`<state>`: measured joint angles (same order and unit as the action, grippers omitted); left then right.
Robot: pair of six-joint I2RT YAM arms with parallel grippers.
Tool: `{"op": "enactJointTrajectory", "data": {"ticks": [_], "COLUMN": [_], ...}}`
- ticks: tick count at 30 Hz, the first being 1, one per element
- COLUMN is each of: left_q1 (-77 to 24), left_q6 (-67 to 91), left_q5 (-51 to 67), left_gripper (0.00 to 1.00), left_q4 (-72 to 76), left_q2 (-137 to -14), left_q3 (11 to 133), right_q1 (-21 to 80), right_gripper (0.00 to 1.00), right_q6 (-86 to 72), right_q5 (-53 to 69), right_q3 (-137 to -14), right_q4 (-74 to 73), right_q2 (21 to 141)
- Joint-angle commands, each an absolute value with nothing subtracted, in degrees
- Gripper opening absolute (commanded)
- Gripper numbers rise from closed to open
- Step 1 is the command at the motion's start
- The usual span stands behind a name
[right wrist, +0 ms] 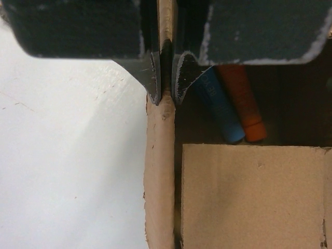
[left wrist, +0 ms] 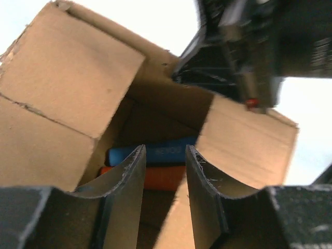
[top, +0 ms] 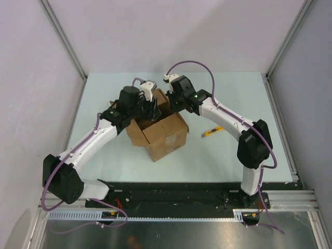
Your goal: Unpack the express box
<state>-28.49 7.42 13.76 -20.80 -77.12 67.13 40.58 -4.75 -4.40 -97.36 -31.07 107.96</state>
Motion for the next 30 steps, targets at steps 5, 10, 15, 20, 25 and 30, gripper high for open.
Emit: {"op": "enactJointTrajectory", "data": {"ticks": [5,10,15,20,25,30], "left_q1": [-29.18,-30.15,-30.15,-30.06,-29.62,-27.52], "left_q6": [1.85,3.95,4.66,2.55,1.32,1.49], "left_q5": [13.44,5.74,-4.12,-8.61,-13.00,-14.34], "left_gripper": [0.43,0.43,0.43,0.50,0.62,0.71], "left_q4": [-11.43,-8.18,-3.78,-1.67,-1.14,-1.14], "left_q2": [-73.92,-74.35,-74.36,-71.81,-71.98,-72.16], "left_q3": [57.93,54.50,53.70,55.81,57.39,59.50], "right_q1": [40.17,40.17,40.43,40.52,41.04,41.92], "right_gripper": [0.00,0.00,0.00,0.00,0.00,0.00], "right_q6": [-12.39,-13.36,-12.48,-11.34,-9.59,-8.44], "right_q5": [6.41,7.21,6.33,4.83,5.19,4.92], "right_q3": [-93.60,-93.34,-93.43,-93.16,-92.11,-90.53], "right_q4": [-34.46,-33.84,-34.89,-35.77,-34.55,-33.66], "right_q2": [105.03,105.12,105.38,104.59,104.06,103.62]}}
